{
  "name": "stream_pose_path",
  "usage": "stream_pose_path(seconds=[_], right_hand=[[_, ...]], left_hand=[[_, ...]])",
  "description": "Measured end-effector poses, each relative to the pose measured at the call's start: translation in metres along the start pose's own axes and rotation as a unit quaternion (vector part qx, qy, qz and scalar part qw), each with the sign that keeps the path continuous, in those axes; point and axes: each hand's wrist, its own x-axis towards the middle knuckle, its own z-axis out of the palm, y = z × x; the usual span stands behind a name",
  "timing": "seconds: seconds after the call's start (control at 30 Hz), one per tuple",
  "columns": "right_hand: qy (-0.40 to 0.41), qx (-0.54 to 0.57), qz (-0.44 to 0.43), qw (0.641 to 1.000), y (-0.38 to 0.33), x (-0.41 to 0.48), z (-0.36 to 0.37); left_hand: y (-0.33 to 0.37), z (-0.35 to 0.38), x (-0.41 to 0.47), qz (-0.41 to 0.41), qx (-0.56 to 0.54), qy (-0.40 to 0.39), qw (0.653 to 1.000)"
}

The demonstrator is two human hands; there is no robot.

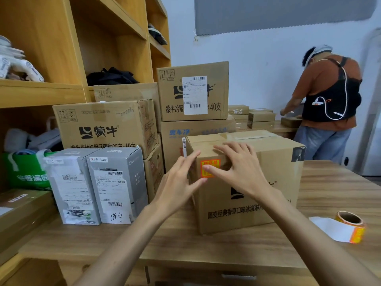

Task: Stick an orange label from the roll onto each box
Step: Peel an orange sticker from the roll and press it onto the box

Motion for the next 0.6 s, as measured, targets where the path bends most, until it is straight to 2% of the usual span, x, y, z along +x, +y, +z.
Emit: stream_pose_path(seconds=[0.17,0.23,0.3,0.37,0.47,0.6], right_hand=[[0.025,-0.076,-0.001,0.997,-0.018,-0.017,-0.015],[0.029,-0.101,0.001,0.994,-0.022,-0.021,-0.021],[0.023,-0.117,-0.003,0.993,-0.027,-0.024,-0.026],[0.011,-0.119,-0.013,0.993,-0.029,-0.027,-0.034],[-0.029,-0.066,-0.022,0.997,-0.022,-0.035,-0.052],[-0.078,0.044,-0.041,0.995,-0.001,-0.045,-0.080]], left_hand=[[0.026,-0.013,-0.018,0.039,0.008,-0.033,0.999],[0.027,-0.025,-0.013,0.018,-0.042,-0.036,0.998],[0.021,-0.031,-0.001,-0.025,-0.082,-0.005,0.996],[0.012,-0.036,0.014,-0.066,-0.076,0.005,0.995],[0.001,-0.044,0.031,-0.109,-0.063,-0.060,0.990],[-0.002,-0.053,0.038,-0.116,-0.060,-0.146,0.981]])
